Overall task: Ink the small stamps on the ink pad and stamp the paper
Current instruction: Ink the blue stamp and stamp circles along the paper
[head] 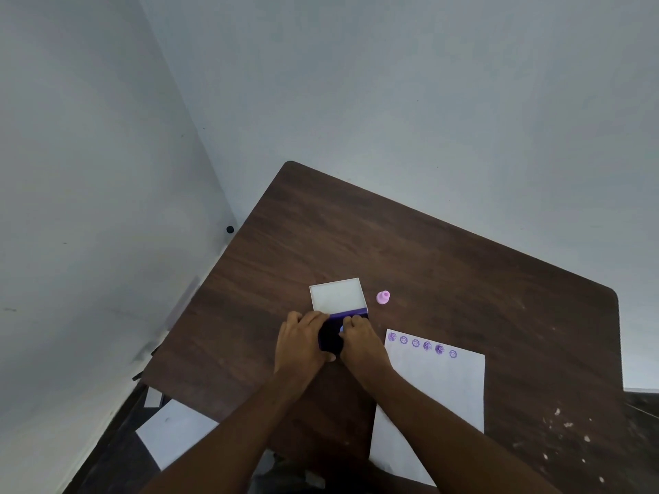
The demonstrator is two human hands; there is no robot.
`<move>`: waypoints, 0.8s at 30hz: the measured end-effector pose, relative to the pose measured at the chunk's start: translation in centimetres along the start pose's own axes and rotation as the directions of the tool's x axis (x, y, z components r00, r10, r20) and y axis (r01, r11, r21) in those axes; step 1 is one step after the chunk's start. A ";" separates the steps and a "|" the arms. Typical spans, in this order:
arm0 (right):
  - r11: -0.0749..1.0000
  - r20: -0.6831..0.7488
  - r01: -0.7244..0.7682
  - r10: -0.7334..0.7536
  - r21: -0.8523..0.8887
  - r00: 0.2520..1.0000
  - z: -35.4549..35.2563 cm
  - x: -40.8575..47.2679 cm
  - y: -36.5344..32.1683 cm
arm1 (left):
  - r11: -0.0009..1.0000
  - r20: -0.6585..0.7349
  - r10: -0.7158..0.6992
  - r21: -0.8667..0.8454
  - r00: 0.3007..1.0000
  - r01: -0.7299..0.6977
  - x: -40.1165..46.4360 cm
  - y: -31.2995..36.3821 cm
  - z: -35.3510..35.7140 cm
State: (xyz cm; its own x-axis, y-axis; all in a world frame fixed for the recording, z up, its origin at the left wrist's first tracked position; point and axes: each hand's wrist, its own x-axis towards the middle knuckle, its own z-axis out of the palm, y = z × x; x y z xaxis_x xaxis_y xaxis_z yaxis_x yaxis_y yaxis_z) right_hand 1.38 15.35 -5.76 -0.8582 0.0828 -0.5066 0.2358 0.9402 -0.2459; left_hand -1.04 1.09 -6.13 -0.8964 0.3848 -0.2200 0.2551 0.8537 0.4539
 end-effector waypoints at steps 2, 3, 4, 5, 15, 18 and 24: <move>1.000 -0.008 0.010 -0.010 -0.004 1.000 0.0 -0.1 0.0 | 1.000 -0.005 -0.006 -0.001 1.000 0.006 0.0 0.0 0.1; 1.000 -0.016 0.021 -0.021 -0.014 1.000 0.1 0.0 0.1 | 1.000 -0.005 -0.005 -0.001 1.000 0.005 0.0 0.0 0.1; 0.999 -0.024 0.033 -0.033 -0.028 0.999 0.2 -0.1 0.1 | 1.000 -0.001 -0.003 0.001 1.000 0.003 0.0 0.0 0.1; 0.999 -0.030 0.039 -0.040 -0.035 0.999 0.2 -0.1 0.2 | 1.000 0.004 -0.002 0.004 1.000 0.002 0.0 0.0 0.1; 0.998 -0.066 0.051 -0.053 -0.020 0.996 0.1 -0.3 0.2 | 1.000 -0.009 0.006 0.007 1.000 -0.006 -0.2 0.2 -0.4; 0.998 -0.076 0.057 -0.059 -0.019 0.995 0.1 -0.3 0.2 | 1.000 -0.008 0.006 0.002 1.000 -0.006 -0.2 0.2 -0.5; 0.998 -0.048 0.049 -0.050 -0.033 0.998 0.1 -0.3 0.2 | 1.000 -0.002 -0.005 0.001 1.000 0.005 -0.2 0.2 -0.3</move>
State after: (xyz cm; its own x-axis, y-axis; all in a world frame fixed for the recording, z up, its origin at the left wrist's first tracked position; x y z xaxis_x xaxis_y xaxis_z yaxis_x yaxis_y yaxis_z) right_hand 1.74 15.51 -5.70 -0.8899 0.0510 -0.4533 0.1782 0.9536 -0.2426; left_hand -0.93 1.03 -5.72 -0.8981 0.3802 -0.2208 0.2510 0.8558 0.4524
